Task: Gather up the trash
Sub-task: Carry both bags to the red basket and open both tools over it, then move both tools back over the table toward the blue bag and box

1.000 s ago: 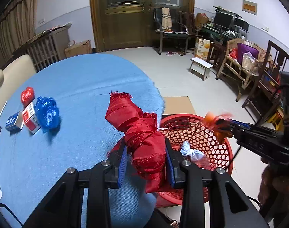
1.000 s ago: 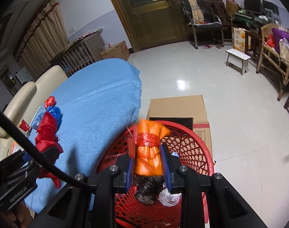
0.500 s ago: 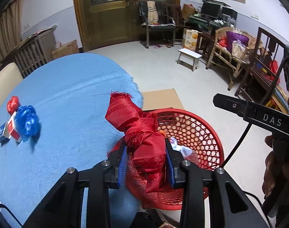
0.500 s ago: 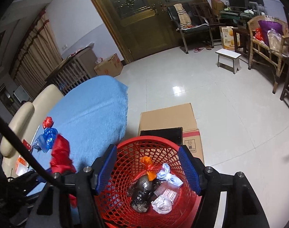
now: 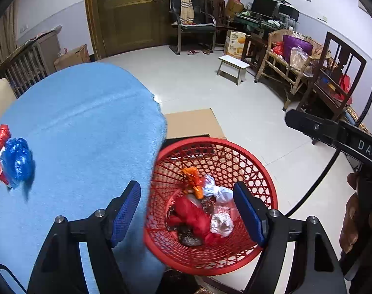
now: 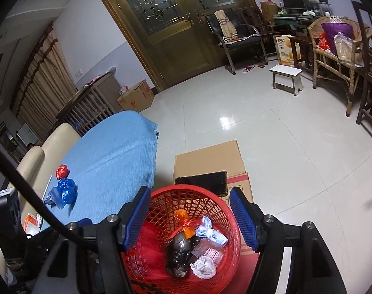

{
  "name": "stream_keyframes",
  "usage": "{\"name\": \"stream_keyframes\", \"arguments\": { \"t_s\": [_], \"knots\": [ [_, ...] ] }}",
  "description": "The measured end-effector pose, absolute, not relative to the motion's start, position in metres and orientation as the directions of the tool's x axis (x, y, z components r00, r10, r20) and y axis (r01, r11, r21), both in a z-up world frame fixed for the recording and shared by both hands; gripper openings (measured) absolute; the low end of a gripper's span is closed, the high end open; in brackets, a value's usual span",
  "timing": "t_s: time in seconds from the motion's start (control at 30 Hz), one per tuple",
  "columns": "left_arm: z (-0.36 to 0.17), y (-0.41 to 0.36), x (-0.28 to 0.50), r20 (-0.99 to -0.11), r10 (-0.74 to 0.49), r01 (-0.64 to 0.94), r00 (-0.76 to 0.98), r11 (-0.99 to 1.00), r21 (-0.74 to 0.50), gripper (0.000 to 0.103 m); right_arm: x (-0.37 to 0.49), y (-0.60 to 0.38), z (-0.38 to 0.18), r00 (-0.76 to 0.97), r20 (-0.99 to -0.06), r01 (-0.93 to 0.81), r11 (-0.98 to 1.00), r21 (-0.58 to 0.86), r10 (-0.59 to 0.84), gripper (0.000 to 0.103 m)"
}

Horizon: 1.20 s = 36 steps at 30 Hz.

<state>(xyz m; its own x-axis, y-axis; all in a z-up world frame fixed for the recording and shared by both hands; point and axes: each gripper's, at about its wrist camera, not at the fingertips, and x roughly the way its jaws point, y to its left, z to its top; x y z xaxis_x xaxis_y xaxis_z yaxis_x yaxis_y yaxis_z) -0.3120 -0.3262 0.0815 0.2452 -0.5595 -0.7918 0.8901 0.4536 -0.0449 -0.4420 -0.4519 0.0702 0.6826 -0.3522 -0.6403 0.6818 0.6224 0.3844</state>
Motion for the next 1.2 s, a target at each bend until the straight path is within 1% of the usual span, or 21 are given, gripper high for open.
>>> {"name": "stream_keyframes", "arguments": {
  "t_s": [0.2, 0.43, 0.77, 1.2],
  "knots": [
    [0.093, -0.299, -0.29, -0.764, -0.57, 0.855, 0.303, 0.517, -0.046, 0.078, -0.437, -0.446, 0.076, 0.69, -0.634, 0.672, 0.634, 0.382, -0.349, 0.071],
    [0.09, -0.247, -0.258, -0.76, -0.538, 0.783, 0.365, 0.619, -0.063, 0.078, -0.419, -0.432, 0.079, 0.7, -0.637, 0.645, 0.668, 0.371, -0.321, 0.071],
    [0.066, -0.167, -0.218, -0.772, -0.468, 0.648, 0.43, 0.755, -0.097, 0.078, -0.365, -0.386, 0.072, 0.701, -0.677, 0.561, 0.76, 0.327, -0.225, 0.071],
    [0.057, -0.078, -0.176, -0.758, -0.406, 0.476, 0.51, 0.867, -0.144, 0.078, -0.284, -0.315, 0.072, 0.692, -0.713, 0.423, 0.866, 0.268, -0.118, 0.071]
  ]
}}
